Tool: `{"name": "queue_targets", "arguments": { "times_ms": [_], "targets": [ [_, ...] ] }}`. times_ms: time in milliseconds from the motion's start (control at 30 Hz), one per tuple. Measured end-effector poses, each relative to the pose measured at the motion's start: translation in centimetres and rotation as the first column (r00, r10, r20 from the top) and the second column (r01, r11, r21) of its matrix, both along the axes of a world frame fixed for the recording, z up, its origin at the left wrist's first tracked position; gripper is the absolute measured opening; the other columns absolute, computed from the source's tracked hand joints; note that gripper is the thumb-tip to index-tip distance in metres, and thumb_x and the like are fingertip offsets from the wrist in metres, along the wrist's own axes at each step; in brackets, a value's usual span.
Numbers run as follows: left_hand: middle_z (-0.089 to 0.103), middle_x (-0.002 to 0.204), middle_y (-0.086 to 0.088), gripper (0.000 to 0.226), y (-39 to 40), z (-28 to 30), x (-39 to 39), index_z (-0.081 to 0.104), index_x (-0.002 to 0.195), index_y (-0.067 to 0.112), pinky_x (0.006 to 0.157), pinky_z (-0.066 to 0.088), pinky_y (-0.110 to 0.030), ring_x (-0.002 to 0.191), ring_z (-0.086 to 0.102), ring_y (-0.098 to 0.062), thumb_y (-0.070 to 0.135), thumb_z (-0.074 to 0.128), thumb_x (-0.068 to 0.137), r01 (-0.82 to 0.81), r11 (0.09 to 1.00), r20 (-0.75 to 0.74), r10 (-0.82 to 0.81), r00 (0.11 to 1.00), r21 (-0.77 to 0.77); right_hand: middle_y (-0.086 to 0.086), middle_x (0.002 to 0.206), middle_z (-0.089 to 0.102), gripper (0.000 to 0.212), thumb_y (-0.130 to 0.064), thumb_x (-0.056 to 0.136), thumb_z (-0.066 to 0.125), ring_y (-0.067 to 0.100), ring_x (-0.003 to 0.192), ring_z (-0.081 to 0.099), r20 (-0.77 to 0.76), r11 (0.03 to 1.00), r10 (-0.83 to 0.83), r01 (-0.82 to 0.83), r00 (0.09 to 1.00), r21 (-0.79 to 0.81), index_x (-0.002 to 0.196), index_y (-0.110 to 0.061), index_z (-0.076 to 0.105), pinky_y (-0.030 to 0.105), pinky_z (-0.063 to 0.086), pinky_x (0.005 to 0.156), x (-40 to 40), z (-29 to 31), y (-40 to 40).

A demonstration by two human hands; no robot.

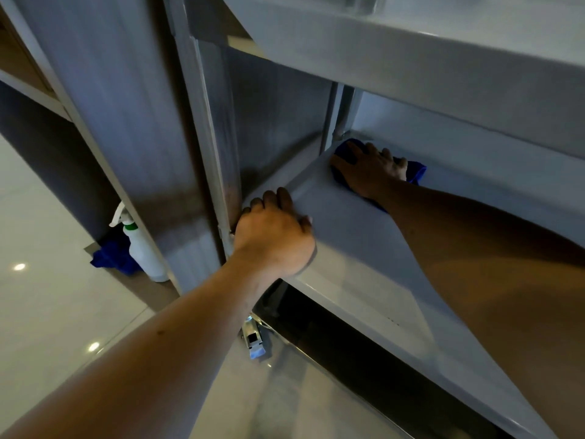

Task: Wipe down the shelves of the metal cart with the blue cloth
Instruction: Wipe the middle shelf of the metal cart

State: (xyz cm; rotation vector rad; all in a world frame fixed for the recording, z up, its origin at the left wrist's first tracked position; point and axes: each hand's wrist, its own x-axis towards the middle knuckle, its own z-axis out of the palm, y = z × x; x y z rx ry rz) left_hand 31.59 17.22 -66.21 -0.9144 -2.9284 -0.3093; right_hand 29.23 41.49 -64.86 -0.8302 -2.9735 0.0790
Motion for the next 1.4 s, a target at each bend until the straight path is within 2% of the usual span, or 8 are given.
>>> {"name": "queue_targets", "arguments": {
  "times_ms": [167, 367, 600, 733, 867, 1067, 1233, 1400],
  "targets": [
    [0.049, 0.132, -0.019, 0.068, 0.0, -0.5, 0.2, 0.026, 0.147, 0.008, 0.089, 0.042, -0.045, 0.113, 0.051, -0.036, 0.052, 0.026, 0.095, -0.007, 0.999, -0.054, 0.009, 0.999, 0.038, 0.005, 0.166, 0.018, 0.077, -0.082, 0.089, 0.016, 0.040, 0.149, 0.017, 0.016, 0.995, -0.090, 0.091, 0.996, -0.042, 0.156, -0.044, 0.018, 0.068, 0.006, 0.115, -2.7, -0.1, 1.6],
    [0.052, 0.128, -0.016, 0.067, -0.1, -0.5, 0.1, 0.030, 0.145, 0.012, 0.082, 0.040, -0.040, 0.111, 0.053, -0.033, 0.054, 0.029, 0.092, 0.001, 0.997, -0.043, 0.002, 0.999, 0.078, 0.005, 0.166, 0.019, 0.075, -0.079, 0.090, 0.019, 0.041, 0.147, 0.016, 0.007, 0.999, -0.013, 0.013, 1.000, -0.039, 0.156, -0.044, 0.014, 0.069, 0.007, 0.114, -0.6, -0.4, 0.5],
    [0.055, 0.118, -0.017, 0.057, -0.1, -0.4, 0.1, 0.043, 0.132, 0.011, 0.077, 0.037, -0.040, 0.107, 0.054, -0.035, 0.050, 0.035, 0.091, 0.004, 0.993, -0.055, 0.003, 0.998, 0.118, -0.003, 0.167, 0.015, 0.074, -0.080, 0.086, 0.014, 0.037, 0.150, 0.012, -0.021, 0.996, 0.039, -0.041, 0.999, -0.076, 0.153, -0.049, 0.014, 0.067, 0.007, 0.114, 7.0, -0.2, -4.6],
    [0.055, 0.119, -0.016, 0.056, 0.0, -0.3, 0.0, 0.048, 0.127, 0.013, 0.087, 0.043, -0.046, 0.110, 0.053, -0.035, 0.051, 0.038, 0.087, -0.034, 0.987, 0.001, 0.034, 0.999, 0.160, -0.006, 0.169, 0.005, 0.077, -0.082, 0.085, 0.010, 0.031, 0.152, 0.004, 0.010, 0.998, 0.008, -0.007, 1.000, -0.065, 0.155, -0.049, 0.008, 0.063, 0.003, 0.116, 13.1, -0.6, -8.0],
    [0.052, 0.100, -0.008, 0.049, 0.0, 0.0, 0.3, 0.049, 0.116, 0.020, 0.073, 0.042, -0.040, 0.091, 0.053, -0.026, 0.055, 0.038, 0.084, -0.035, 0.989, -0.009, 0.037, 0.999, 0.147, -0.004, 0.169, -0.002, 0.079, -0.084, 0.086, 0.007, 0.033, 0.153, -0.002, 0.044, 0.996, 0.014, -0.010, 0.999, -0.086, 0.156, -0.048, 0.001, 0.065, -0.005, 0.117, 18.3, -0.6, -11.3],
    [0.061, 0.099, -0.017, 0.053, -0.6, 0.1, 2.3, 0.064, 0.108, 0.008, 0.071, 0.043, -0.040, 0.094, 0.055, -0.035, 0.045, 0.034, 0.083, -0.055, 0.971, -0.118, 0.084, 0.989, 0.232, 0.001, 0.163, 0.027, 0.086, -0.088, 0.083, 0.012, 0.037, 0.143, 0.028, 0.021, 0.996, 0.065, -0.066, 0.998, 0.063, 0.154, -0.041, 0.013, 0.064, 0.021, 0.113, 24.3, 0.1, -15.0],
    [0.067, 0.107, -0.017, 0.057, -2.0, -0.6, 6.6, 0.069, 0.104, 0.009, 0.095, 0.041, -0.048, 0.109, 0.053, -0.038, 0.044, 0.026, 0.091, 0.014, 0.977, -0.213, 0.032, 0.977, 0.212, 0.005, 0.159, 0.032, 0.082, -0.050, 0.089, 0.062, 0.038, 0.139, 0.033, -0.094, 0.966, 0.167, -0.144, 0.982, 0.217, 0.154, -0.035, 0.014, 0.061, 0.024, 0.114, 27.7, -1.6, -17.2],
    [0.064, 0.122, -0.013, 0.041, -2.6, -3.1, 12.0, 0.066, 0.112, 0.012, 0.108, 0.032, -0.055, 0.120, 0.051, -0.035, 0.034, 0.033, 0.100, 0.184, 0.913, -0.289, -0.078, 0.954, 0.364, 0.010, 0.161, 0.030, 0.085, -0.023, 0.086, 0.067, 0.042, 0.143, 0.027, -0.189, 0.947, 0.208, -0.150, 0.960, 0.284, 0.156, -0.031, 0.021, 0.062, 0.016, 0.116, 30.2, -3.3, -18.1]
  ]
}}
